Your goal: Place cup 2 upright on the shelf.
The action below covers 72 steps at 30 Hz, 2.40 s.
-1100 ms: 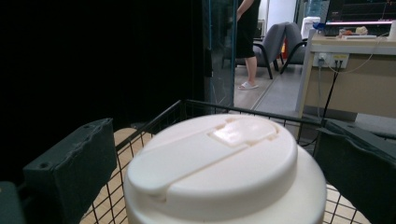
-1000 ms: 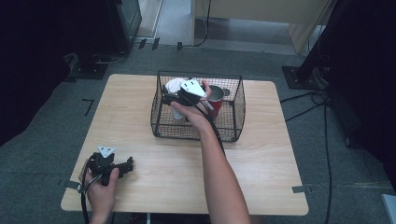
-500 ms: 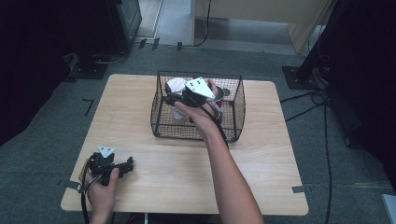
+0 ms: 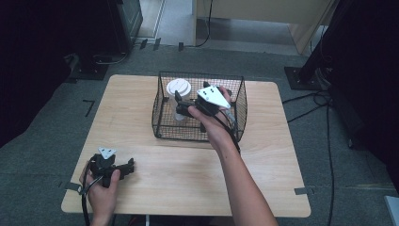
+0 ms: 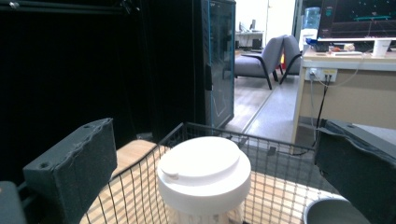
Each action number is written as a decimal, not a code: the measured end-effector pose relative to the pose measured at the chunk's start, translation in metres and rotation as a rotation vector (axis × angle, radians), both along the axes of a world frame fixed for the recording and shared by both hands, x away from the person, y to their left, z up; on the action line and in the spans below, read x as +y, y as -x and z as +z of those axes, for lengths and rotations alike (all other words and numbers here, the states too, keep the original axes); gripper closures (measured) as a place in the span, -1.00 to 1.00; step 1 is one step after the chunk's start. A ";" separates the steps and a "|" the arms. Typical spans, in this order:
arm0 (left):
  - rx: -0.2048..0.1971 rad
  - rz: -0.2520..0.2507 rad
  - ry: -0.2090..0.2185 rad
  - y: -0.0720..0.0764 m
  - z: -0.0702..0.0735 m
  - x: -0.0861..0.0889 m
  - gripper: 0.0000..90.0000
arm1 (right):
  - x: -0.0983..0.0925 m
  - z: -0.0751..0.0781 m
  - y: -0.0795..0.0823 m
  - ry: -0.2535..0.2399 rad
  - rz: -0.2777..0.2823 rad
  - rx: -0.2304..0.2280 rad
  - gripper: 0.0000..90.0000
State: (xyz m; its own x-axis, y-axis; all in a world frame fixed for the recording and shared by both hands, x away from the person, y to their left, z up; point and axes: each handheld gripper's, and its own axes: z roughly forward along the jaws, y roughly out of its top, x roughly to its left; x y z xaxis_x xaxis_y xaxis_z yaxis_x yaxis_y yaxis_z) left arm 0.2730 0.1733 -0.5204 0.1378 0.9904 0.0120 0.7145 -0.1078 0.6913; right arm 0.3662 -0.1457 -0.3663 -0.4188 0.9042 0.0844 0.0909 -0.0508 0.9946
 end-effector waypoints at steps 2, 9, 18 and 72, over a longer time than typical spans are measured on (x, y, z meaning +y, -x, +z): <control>-0.001 0.000 0.000 0.000 0.000 0.000 -1.00 | -0.004 -0.002 0.004 0.008 -0.001 0.004 -1.00; -0.001 0.000 0.000 0.000 0.000 0.000 -1.00 | -0.020 -0.012 0.018 0.017 -0.022 0.018 -1.00; -0.001 0.001 0.000 0.000 0.000 0.000 -1.00 | -0.047 -0.026 0.035 0.014 -0.038 0.028 -1.00; -0.001 -0.002 -0.002 0.001 0.000 -0.001 -1.00 | -0.187 -0.116 0.142 0.091 -0.202 0.098 -1.00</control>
State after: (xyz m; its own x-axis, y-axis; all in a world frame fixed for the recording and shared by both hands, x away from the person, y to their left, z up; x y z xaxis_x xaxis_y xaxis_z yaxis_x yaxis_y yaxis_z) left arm 0.2717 0.1719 -0.5206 0.1397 0.9901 0.0143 0.7135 -0.1106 0.6919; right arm 0.2244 -0.3322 -0.4827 -0.2225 0.9745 0.0306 0.1845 0.0113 0.9828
